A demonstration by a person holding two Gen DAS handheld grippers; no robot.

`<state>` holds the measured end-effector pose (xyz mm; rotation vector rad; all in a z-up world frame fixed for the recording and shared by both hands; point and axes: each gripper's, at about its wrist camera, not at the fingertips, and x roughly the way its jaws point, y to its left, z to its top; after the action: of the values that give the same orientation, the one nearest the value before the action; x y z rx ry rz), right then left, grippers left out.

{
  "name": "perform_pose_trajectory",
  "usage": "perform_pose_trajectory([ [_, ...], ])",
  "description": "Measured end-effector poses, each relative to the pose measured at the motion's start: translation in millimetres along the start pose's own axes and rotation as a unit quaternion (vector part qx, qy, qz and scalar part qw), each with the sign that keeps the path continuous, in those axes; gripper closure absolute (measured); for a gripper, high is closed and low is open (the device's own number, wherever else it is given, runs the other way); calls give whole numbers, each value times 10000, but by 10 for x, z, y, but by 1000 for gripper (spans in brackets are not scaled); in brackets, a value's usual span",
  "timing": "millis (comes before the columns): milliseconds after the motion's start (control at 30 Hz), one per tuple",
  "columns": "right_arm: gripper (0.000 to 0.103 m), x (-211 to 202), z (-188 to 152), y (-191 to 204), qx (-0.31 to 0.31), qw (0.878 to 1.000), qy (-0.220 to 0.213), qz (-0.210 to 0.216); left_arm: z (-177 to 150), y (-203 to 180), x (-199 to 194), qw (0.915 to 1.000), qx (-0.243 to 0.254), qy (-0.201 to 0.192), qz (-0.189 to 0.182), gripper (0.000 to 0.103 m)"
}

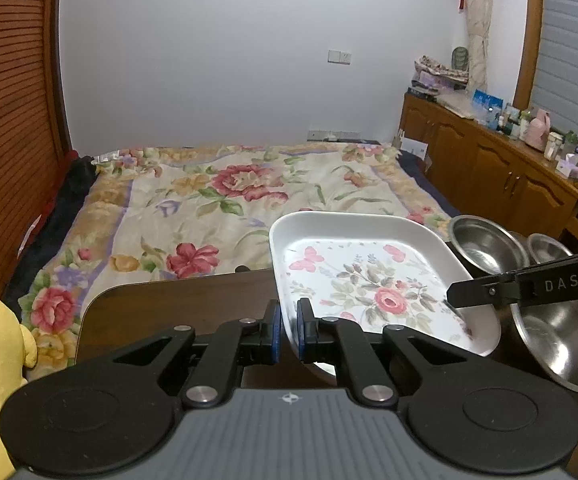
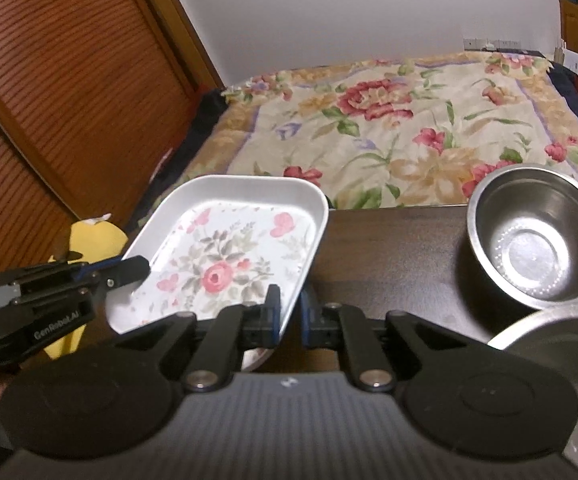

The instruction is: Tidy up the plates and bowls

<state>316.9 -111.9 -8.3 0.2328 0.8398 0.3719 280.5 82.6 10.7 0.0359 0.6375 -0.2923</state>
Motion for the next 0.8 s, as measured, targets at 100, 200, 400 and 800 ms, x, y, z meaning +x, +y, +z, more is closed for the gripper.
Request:
perform_pose_trajectory([
  [100,91,-106,-37,11,-17,10000,-84,20,-50,-65,-130,10000,28,-88,3,93],
  [200,91,-222,-78,25,-73,9999,-149,37,-94,-124,-233,9999,33,-122,-20,93],
  [400,91,-451,-164,21,-166,9994,-275,91,-172,-246,-435,9998,71,-190,-62,92],
  [800,91,-738,-437,-43,-224,9987,-389,253,-505,-422,-741,9995,-23,-254,-183,91],
])
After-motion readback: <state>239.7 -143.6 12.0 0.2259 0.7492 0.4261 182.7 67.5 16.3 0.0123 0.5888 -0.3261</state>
